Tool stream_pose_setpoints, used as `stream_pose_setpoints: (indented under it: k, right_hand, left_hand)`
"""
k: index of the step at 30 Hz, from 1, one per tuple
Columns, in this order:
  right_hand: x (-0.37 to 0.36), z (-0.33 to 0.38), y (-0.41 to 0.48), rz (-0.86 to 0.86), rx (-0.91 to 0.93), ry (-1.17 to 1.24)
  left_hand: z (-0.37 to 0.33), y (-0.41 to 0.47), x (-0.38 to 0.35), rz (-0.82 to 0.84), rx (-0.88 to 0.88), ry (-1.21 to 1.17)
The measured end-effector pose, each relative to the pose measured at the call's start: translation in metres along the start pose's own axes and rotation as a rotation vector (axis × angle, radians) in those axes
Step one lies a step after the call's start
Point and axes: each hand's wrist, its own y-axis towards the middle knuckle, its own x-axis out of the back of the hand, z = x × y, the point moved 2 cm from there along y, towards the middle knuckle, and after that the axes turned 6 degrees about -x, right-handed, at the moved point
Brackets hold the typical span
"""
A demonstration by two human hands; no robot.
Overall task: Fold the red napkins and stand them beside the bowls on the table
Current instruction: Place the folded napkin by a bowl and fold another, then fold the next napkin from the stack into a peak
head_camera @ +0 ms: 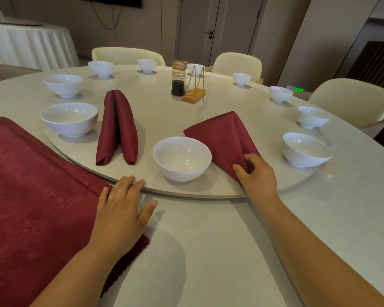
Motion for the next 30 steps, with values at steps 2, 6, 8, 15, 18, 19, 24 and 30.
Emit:
stream_pose_setpoints:
  k: [2,6,8,15,18,19,24,30]
  right_hand:
    - [-0.001,-0.001,-0.001,0.011,0.001,-0.011]
    - [0.003,-0.004,-0.001,-0.004,-0.007,-0.033]
    - [0.005,-0.006,-0.002,-0.025,0.024,-0.051]
    - [0.016,-0.015,0.005,-0.015,0.037,-0.067]
    - [0.016,-0.022,0.008,0.07,0.008,-0.081]
    - [0.016,-0.024,0.008,0.08,0.001,-0.072]
    - [0.016,-0.025,0.01,0.1,-0.037,-0.003]
    - [0.025,-0.022,-0.006,0.065,-0.032,-0.015]
  left_hand:
    - [-0.001,0.0,0.001,0.001,0.008,-0.012]
    - [-0.001,0.001,0.002,-0.013,0.015,-0.043]
    - [-0.002,0.001,0.002,-0.011,0.019,-0.045]
    - [-0.002,0.002,0.002,-0.006,0.039,-0.06]
    - [-0.001,0.002,0.002,-0.018,0.039,-0.071]
    - [-0.001,0.002,0.002,-0.019,0.041,-0.07]
    - [-0.001,0.002,0.001,-0.007,0.051,-0.068]
    - [-0.002,0.001,0.002,0.015,0.051,-0.097]
